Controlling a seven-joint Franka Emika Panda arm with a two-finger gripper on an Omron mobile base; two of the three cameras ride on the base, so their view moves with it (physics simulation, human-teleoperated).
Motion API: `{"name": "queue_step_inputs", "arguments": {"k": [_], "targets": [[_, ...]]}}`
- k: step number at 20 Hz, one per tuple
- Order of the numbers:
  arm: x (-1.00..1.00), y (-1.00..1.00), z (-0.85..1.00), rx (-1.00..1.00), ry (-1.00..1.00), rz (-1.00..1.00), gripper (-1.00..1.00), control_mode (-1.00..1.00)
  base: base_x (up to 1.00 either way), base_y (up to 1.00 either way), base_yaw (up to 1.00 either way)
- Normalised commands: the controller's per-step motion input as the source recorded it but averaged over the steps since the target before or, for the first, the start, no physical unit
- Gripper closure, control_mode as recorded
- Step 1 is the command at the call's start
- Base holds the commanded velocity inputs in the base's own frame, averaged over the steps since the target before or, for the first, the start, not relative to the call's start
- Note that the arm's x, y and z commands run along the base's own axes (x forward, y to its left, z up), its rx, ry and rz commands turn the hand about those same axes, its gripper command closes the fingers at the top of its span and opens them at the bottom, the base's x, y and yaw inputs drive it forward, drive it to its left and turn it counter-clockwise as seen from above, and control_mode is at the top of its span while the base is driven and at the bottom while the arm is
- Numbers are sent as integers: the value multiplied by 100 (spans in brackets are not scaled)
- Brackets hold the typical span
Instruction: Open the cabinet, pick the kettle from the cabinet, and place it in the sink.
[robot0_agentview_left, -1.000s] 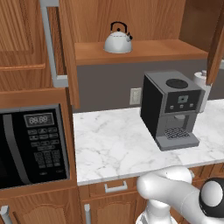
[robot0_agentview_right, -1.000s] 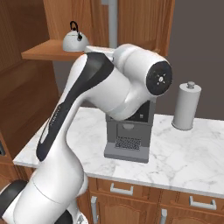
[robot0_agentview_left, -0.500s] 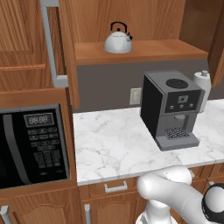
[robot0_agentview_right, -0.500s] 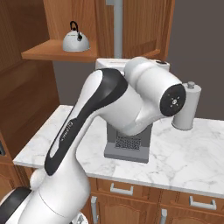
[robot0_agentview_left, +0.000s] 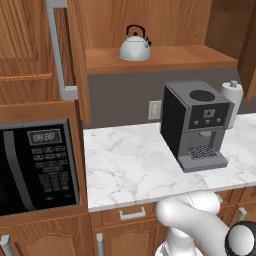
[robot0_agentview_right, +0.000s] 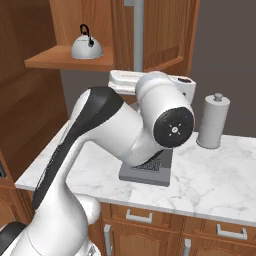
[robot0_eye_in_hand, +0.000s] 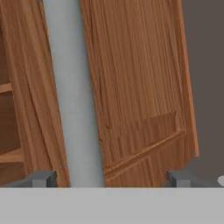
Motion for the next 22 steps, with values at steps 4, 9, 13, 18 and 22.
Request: {"name": "queue_step_inputs", "arguments": {"k": [4, 9, 13, 18, 22], "targets": [[-34, 15, -1, 4, 5, -24, -100, -100, 0, 0, 0], [-32, 22, 0, 4, 7, -19, -100, -100, 0, 0, 0], [-24, 34, 0, 8, 7, -16, -100, -100, 0, 0, 0], [-22, 39, 0, 9, 10, -13, -100, -100, 0, 0, 0], [-21, 41, 0, 7, 13, -14, -100, -100, 0, 0, 0]]}}
